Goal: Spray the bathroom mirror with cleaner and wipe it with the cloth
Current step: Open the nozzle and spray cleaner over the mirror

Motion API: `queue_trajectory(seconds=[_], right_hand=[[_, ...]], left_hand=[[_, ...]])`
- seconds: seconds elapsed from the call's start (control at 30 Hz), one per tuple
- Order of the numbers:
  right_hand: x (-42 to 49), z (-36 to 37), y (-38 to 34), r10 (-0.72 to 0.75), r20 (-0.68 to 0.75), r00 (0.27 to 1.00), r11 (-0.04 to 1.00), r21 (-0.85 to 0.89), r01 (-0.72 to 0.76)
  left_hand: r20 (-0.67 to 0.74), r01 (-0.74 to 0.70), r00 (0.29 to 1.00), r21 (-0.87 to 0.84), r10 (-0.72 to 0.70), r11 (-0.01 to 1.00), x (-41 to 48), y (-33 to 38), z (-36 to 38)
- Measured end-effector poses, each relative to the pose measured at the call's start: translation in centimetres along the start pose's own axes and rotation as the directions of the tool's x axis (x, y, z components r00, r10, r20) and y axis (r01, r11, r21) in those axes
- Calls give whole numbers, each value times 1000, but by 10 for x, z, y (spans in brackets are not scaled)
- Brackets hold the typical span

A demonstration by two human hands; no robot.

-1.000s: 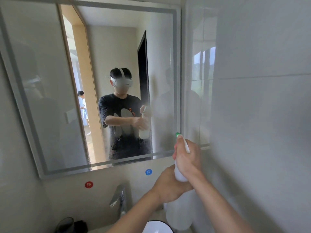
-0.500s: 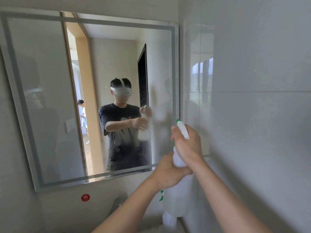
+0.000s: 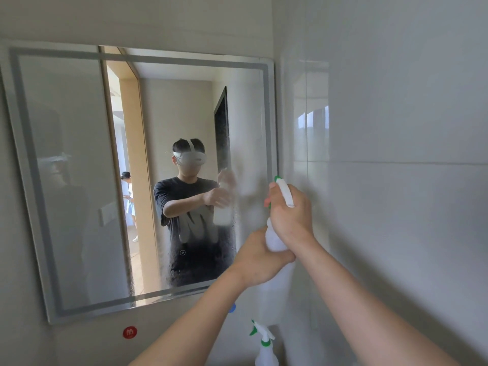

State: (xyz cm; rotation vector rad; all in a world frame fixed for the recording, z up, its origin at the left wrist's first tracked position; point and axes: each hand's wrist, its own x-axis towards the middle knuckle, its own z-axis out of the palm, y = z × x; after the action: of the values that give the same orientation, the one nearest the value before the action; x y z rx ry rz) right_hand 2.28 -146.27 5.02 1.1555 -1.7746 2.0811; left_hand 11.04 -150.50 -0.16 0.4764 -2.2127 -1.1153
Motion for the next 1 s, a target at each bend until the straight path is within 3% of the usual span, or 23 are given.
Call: queue_trajectory(seconds=[0.33,0.63,1.0], right_hand=[[22,-1,-27,-78,45,996,997,27,77],[30,-5,-37,-39,16,999,991,127,37],[67,-19,-85,-169,-58,984,982,77,173]], left_hand=[[-111,-53,992,94,63,994,7,29,-9],[-97,-89,989,186,108,979,14,40,-20],[-95,-217,966,213,241,953,40,84,-43]])
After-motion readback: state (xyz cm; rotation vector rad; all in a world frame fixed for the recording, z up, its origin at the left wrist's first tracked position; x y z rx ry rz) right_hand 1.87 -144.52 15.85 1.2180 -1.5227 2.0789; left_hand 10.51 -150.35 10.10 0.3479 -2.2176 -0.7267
